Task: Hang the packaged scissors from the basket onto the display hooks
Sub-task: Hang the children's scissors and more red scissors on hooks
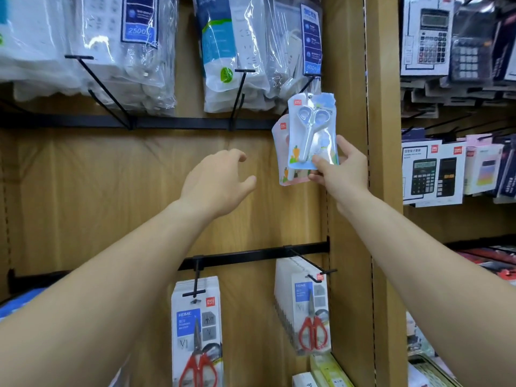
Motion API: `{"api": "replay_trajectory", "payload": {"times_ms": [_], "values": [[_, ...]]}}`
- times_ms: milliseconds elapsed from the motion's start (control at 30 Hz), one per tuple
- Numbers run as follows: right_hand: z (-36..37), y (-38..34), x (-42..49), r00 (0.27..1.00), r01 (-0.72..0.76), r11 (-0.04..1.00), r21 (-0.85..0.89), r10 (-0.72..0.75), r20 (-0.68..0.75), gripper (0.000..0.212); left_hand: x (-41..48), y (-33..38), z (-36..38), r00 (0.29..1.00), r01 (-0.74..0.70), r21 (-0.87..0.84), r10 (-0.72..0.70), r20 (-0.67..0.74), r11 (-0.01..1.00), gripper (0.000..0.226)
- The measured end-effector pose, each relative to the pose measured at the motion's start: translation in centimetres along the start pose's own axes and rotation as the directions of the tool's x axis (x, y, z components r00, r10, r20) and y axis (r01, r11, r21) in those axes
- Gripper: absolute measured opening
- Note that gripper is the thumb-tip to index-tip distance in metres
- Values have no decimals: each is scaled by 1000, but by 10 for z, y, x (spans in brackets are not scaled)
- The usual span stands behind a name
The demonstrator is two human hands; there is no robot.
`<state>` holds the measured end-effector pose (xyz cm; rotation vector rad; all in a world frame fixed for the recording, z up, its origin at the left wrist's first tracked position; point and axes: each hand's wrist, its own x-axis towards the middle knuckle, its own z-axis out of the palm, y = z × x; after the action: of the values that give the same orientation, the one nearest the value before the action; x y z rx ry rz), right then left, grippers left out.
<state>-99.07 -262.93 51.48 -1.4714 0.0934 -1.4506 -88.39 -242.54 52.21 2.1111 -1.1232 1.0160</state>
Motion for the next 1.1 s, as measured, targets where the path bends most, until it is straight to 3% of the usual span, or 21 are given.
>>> {"api": "replay_trajectory", "payload": {"times_ms": [167,400,567,633,700,800,967,1100], "values": [[-1,3,-1,1000,-19,1000,-18,19,2,65,-5,-10,1,1000,-8,65,8,-3,998,53],[9,-2,2,1000,15,995,-103,-13,20,23,-10,-16,4,1000,-25,76,26,-10,997,52],[15,-3,4,998,8,966,-257,7,56,27,-13,-16,7,1000,-27,57,28,-1,998,53],[16,3,0,996,25,857,-514,25,91,44,-17,-17,8,999,-29,55,28,20,998,54],[15,10,-8,987,43,645,-763,91,132,64,-24,-19,9,998,-25,53,23,51,998,55],[13,16,-30,956,173,446,-878,140,259,59,-40,-21,11,993,-9,60,1,120,998,54],[13,19,-97,851,385,321,-865,239,468,48,-95,-23,16,964,30,15,-33,265,999,53],[11,42,-184,735,442,315,-840,409,541,50,-182,-31,24,904,90,-5,-80,419,996,53]]}}
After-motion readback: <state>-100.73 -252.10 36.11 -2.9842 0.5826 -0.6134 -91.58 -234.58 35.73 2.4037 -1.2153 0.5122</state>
